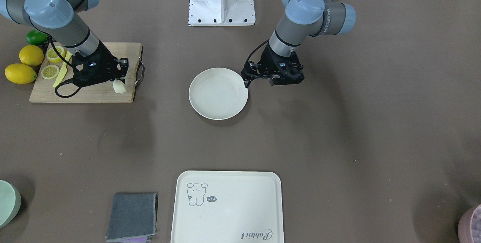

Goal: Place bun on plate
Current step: 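Grasp the cream bun with the right gripper and lift it off the board, then carry the bun over the plate with the right gripper while the left arm withdraws, then lower the bun onto the white plate and open the right gripper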

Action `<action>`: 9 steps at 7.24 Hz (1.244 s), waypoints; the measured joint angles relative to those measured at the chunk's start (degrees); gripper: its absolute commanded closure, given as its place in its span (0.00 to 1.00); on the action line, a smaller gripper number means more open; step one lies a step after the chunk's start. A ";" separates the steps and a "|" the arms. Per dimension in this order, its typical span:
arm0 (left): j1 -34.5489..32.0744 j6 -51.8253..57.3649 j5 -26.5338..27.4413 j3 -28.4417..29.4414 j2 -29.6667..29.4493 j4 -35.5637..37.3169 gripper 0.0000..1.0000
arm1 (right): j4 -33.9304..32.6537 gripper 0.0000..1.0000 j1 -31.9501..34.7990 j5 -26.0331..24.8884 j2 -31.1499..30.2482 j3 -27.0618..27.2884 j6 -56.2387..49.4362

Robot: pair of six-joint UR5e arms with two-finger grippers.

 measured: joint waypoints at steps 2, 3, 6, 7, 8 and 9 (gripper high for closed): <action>-7.28 10.01 -4.02 -7.97 13.43 0.06 0.02 | -4.75 0.89 -3.64 -2.78 9.54 -1.75 3.25; -11.88 16.95 -5.80 -12.32 21.47 -0.03 0.02 | -5.41 0.88 -6.82 -5.62 14.93 -4.63 6.98; -30.17 39.15 -17.97 -18.02 36.69 -0.19 0.02 | -5.22 0.83 -13.27 -11.96 28.10 -16.93 14.15; -33.37 43.25 -20.09 -18.05 38.40 -0.20 0.02 | -5.03 0.81 -13.77 -12.69 29.74 -19.09 14.64; -34.62 44.92 -20.89 -17.96 39.10 -0.20 0.02 | -4.92 0.81 -13.95 -13.40 30.28 -20.12 14.78; -35.04 45.54 -21.18 -17.75 39.30 -0.20 0.02 | -4.86 0.78 -13.97 -14.27 30.44 -20.65 14.82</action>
